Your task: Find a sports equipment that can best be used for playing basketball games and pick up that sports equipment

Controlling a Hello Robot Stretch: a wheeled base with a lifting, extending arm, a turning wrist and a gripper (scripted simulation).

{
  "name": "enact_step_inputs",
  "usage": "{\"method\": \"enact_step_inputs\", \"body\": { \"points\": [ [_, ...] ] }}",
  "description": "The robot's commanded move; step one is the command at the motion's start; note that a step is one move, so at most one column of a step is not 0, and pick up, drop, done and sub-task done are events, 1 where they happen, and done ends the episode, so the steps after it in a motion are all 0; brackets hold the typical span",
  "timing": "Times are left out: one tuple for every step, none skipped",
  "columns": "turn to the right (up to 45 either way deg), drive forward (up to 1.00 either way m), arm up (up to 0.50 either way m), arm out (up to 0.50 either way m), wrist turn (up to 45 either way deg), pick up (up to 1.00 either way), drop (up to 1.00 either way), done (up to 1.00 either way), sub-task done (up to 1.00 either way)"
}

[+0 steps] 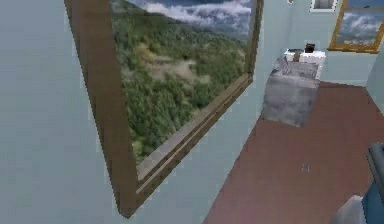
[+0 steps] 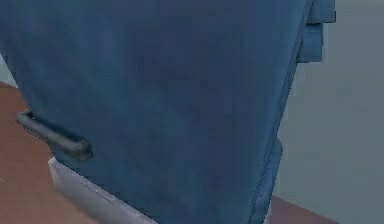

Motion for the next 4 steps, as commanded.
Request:
{"method": "enact_step_inputs", "body": {
  "points": [
    [33.0, 0.0, 0.0, 0.0, 0.0, 0.0, 0.0, 0.0, 0.0],
    [0.0, 1.0, 0.0, 0.0, 0.0, 0.0, 0.0, 0.0, 0.0],
    [3.0, 0.0, 0.0, 0.0, 0.0, 0.0, 0.0, 0.0, 0.0],
    [0.0, 0.55, 0.0, 0.0, 0.0, 0.0, 0.0, 0.0, 0.0]
  ]
}}
